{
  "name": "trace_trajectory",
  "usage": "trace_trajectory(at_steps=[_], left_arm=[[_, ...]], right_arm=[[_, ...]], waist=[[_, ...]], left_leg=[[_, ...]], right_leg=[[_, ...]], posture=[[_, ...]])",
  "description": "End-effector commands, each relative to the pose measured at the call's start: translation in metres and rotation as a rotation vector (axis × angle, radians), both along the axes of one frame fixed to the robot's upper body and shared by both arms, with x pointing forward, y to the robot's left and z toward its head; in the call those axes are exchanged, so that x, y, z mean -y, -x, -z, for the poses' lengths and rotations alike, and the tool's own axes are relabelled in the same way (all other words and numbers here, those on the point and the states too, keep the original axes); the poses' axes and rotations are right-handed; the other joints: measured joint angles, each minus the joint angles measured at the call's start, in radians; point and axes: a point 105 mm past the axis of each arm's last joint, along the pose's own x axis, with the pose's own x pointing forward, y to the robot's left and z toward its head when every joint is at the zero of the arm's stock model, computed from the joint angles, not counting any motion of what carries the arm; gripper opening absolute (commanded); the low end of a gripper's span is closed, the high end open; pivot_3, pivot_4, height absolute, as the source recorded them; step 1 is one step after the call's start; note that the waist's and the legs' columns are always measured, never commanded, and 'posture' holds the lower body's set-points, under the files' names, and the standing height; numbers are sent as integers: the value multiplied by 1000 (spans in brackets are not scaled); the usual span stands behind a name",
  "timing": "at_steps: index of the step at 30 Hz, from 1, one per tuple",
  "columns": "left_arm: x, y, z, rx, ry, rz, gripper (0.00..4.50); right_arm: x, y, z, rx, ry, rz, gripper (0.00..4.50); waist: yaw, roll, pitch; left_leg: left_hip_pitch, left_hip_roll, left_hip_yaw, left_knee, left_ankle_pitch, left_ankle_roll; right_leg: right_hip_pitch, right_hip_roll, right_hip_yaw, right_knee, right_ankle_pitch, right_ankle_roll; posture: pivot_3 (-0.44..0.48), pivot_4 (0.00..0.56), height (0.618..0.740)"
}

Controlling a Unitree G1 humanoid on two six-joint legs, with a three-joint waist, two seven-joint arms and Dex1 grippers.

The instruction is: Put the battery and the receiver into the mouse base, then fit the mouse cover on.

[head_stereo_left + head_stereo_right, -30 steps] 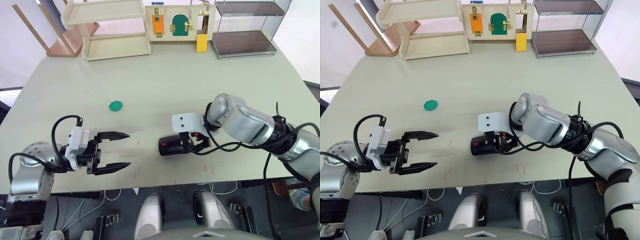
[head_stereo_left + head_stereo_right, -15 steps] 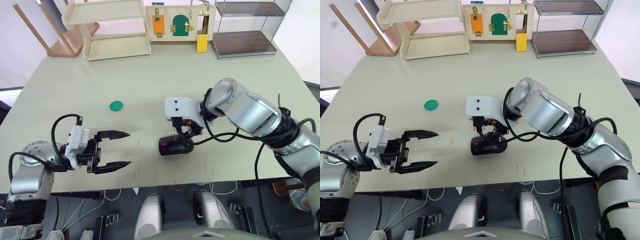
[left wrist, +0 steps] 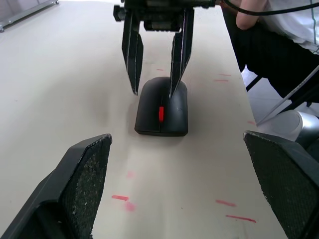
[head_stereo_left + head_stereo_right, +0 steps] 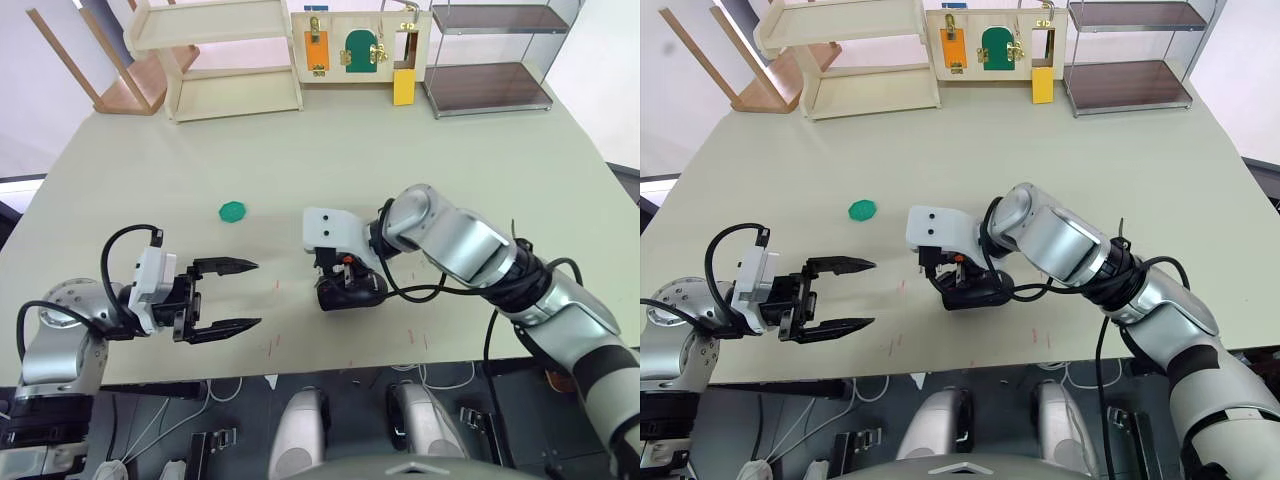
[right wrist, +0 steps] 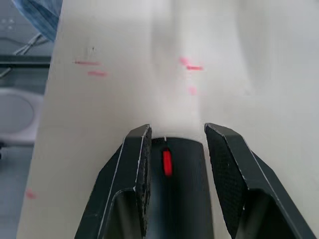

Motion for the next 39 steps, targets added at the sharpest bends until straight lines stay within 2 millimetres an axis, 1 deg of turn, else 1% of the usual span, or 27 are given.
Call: trace_trajectory(at_steps=[1,9,12,16,20,22,23,26,29,30,31,33,34,36,38,39], left_arm=[[-7,3,-10,37,-8,-19,4500],[-8,7,-9,37,-3,-43,4500],[-9,9,-9,37,-4,-50,4500],[-10,10,-10,40,-5,-60,4500],[-10,11,-10,41,-4,-65,4500],[-10,11,-10,42,-4,-67,4500],[-10,11,-10,42,-3,-67,4500],[-9,10,-10,43,-3,-67,4500],[-8,9,-11,45,-1,-66,4500],[-8,8,-11,45,-1,-63,4500],[-8,8,-11,45,0,-60,4500],[-6,8,-12,52,-2,-46,4500],[-6,7,-12,53,-1,-43,4500],[-6,7,-12,52,-1,-42,4500],[-5,5,-12,51,0,-36,4500],[-4,5,-12,51,1,-34,4500]], right_arm=[[-5,0,-2,32,-17,-26,1778],[-12,-2,17,19,46,-37,1778],[-10,-5,25,28,89,-32,1778],[-8,-5,36,20,122,-46,1778],[-3,-11,49,54,181,-36,1778],[-2,-12,51,63,187,-39,1778],[-3,-11,48,62,167,-48,1778],[-11,-5,28,43,43,-86,1778],[-13,-5,15,53,-42,-101,1778],[-13,-2,9,35,-95,-114,1778],[-11,0,3,18,-141,-121,1778],[-1,8,-9,-104,-219,-100,1778],[3,9,-12,-131,-250,-87,1778],[7,8,-16,-138,-286,-67,1778],[15,7,-27,-129,-419,-60,1778],[20,7,-30,-135,-456,-46,1778]], waist=[[0,0,0],[-1,0,0],[0,0,0],[0,0,0],[1,0,0],[3,0,0],[4,0,0],[7,-1,0],[5,-1,0],[4,-1,0],[4,-1,0],[3,-1,0],[2,-1,0],[3,-2,0],[3,-2,0],[3,-2,0]], left_leg=[[0,0,0,1,0,0],[0,0,-1,6,0,0],[0,0,-1,7,0,0],[1,0,-1,7,0,0],[1,0,-1,7,0,0],[1,0,-1,7,0,0],[1,0,-1,7,0,0],[1,0,-1,7,0,0],[1,0,-1,7,0,0],[1,0,-1,7,0,0],[1,0,-1,7,0,0],[1,0,-1,7,0,0],[1,0,-1,7,0,0],[1,0,-1,7,0,0],[1,0,-1,7,0,0],[1,0,-1,7,0,0]], right_leg=[[0,0,0,0,0,0],[0,0,0,7,0,0],[0,0,0,8,0,0],[0,0,0,9,0,0],[0,0,0,9,0,0],[0,0,0,9,0,0],[0,0,0,9,0,0],[0,0,0,9,0,0],[0,0,0,8,0,0],[0,0,0,8,0,0],[0,0,0,8,0,0],[0,0,0,9,0,0],[0,0,0,9,0,0],[0,0,0,8,0,0],[0,0,0,8,0,0],[0,0,0,8,0,0]], posture=[[0,150,740],[0,150,740],[0,150,740],[0,150,740],[0,150,740],[0,150,740],[0,150,740],[0,150,740],[0,150,740],[0,150,740],[0,150,740],[0,150,740],[0,150,740],[0,150,740],[0,150,740],[0,150,740]])
